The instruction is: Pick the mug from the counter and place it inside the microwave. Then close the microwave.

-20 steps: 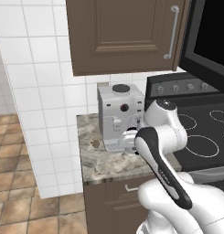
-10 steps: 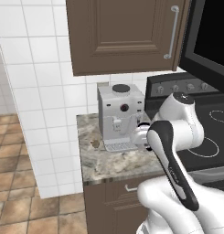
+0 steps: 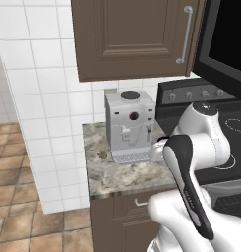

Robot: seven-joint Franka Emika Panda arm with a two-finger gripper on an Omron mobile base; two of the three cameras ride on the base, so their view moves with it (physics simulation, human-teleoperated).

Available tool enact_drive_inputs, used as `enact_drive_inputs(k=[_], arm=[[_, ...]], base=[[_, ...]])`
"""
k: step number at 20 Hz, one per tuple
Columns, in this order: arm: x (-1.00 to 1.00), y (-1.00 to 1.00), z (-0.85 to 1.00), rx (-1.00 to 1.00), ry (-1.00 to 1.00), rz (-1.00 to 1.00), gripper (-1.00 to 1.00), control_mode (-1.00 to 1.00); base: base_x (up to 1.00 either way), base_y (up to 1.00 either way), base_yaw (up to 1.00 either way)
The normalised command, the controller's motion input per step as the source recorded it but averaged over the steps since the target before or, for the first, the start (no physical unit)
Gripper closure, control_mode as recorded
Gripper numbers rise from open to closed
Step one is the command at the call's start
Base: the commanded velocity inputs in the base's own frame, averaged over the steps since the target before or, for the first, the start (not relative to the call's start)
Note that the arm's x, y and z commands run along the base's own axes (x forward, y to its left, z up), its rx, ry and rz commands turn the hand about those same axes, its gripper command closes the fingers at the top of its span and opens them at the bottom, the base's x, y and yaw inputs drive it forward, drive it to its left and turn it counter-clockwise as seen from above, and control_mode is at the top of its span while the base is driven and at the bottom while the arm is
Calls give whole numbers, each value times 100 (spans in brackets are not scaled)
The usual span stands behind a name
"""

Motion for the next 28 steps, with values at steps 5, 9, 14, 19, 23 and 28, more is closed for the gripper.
enact_drive_inputs(k=[5, 9, 14, 19, 23, 28], arm=[[-13, -31, 3, -1, 0, -2, 100, -100], [0, -10, 4, 0, 0, -1, 100, -100], [0, 0, 0, 0, 0, 0, 100, -100], [0, 0, 0, 0, 0, 0, 100, -100], [0, 0, 0, 0, 0, 0, 100, -100], [0, 0, 0, 0, 0, 0, 100, 100]], base=[[0, 0, 0], [0, 0, 0], [0, 0, 0], [0, 0, 0], [0, 0, 0], [-51, 0, -1]])
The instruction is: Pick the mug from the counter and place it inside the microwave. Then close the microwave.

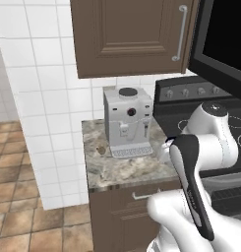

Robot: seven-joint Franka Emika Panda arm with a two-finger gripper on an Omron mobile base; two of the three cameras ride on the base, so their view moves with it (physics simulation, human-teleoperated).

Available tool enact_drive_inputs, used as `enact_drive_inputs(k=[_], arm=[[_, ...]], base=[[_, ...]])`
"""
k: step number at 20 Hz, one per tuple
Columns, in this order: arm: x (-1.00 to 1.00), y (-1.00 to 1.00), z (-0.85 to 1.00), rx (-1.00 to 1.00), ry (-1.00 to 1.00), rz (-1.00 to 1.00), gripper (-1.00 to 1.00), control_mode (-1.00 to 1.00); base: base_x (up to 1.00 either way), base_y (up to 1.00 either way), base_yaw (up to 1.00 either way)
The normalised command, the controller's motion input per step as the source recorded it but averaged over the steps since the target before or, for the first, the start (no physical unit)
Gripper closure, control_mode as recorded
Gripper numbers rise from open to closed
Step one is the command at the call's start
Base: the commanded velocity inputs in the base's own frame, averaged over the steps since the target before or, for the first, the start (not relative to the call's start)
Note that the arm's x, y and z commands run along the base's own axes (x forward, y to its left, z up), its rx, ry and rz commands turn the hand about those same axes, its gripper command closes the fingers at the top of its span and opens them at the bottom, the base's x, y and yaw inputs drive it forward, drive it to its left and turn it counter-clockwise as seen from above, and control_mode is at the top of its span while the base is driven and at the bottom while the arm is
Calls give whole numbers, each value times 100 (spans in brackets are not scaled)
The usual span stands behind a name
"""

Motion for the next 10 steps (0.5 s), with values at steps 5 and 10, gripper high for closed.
enact_drive_inputs(k=[5, 10], arm=[[0, 0, 0, 0, 0, 0, 100, 100], [0, 0, 0, 0, 0, 0, 100, 100]], base=[[-89, 0, -2], [-33, 0, 0]])
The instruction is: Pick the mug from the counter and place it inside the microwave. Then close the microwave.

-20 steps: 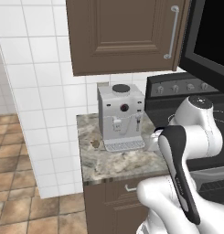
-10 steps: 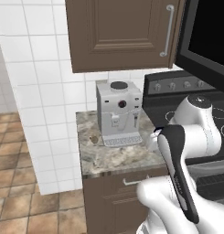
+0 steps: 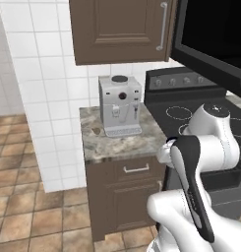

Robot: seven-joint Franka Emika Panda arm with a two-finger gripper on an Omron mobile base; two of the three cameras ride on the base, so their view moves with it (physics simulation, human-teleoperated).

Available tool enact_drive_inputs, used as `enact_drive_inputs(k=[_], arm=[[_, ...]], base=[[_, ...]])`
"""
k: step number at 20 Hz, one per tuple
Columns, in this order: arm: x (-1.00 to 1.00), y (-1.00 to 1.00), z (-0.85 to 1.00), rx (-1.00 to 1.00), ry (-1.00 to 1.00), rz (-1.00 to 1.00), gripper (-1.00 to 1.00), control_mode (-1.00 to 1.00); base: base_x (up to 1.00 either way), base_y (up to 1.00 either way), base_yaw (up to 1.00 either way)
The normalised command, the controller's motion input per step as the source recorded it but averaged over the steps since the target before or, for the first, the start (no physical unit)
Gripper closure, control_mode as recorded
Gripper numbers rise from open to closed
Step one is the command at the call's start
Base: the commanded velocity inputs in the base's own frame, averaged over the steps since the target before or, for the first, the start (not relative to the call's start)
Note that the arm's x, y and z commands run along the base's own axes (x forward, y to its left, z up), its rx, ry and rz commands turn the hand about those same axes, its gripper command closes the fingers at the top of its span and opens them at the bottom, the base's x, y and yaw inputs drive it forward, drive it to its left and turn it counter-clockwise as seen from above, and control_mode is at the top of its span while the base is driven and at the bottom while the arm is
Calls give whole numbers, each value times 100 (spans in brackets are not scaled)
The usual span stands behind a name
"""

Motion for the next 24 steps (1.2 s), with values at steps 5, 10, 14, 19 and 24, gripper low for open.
enact_drive_inputs(k=[5, 10, 14, 19, 24], arm=[[0, 0, 0, 0, 0, 0, 100, 100], [0, 0, 0, 0, 0, 0, 100, 100], [0, 0, 0, 0, 0, 0, 100, 100], [0, 0, 0, 0, 0, 0, 100, 100], [0, 0, 0, 0, 0, 0, 100, 100]], base=[[-24, 0, 0], [-18, -35, 0], [-52, -56, 0], [-47, -74, 0], [-33, -75, 0]])
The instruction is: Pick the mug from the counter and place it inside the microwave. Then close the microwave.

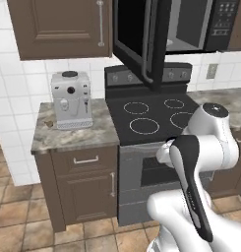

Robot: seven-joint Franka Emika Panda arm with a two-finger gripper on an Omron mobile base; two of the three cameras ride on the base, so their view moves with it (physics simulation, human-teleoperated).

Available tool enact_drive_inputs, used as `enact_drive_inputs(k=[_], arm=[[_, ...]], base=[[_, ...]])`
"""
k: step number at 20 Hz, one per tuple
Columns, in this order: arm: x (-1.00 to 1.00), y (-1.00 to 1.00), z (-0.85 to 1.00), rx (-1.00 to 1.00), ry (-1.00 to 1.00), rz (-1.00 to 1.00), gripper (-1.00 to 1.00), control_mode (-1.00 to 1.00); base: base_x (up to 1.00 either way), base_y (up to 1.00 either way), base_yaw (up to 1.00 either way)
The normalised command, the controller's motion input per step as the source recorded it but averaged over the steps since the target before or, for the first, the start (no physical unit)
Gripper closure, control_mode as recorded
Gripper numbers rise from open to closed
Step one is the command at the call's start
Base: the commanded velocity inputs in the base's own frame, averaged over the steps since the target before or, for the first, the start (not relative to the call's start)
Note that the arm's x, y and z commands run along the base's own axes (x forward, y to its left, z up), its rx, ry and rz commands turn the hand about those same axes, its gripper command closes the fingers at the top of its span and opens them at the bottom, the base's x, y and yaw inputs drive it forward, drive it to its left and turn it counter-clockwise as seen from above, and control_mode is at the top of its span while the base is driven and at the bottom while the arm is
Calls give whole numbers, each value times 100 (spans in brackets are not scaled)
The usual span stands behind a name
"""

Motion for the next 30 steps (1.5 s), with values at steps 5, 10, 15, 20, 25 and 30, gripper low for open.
enact_drive_inputs(k=[5, 10, 15, 20, 25, 30], arm=[[0, 0, 0, 0, 0, 0, 100, 100], [0, 0, 0, 0, 0, 0, 100, 100], [0, 0, 0, 0, 0, 0, 100, 100], [0, 0, 0, 0, 0, 0, 100, 100], [0, 0, 0, 0, 0, 0, 100, 100], [0, 0, 0, 0, 0, 0, 100, 100]], base=[[0, -67, 0], [0, -41, 7], [4, -4, 16], [45, -18, 10], [32, -45, 0], [14, -39, -5]])
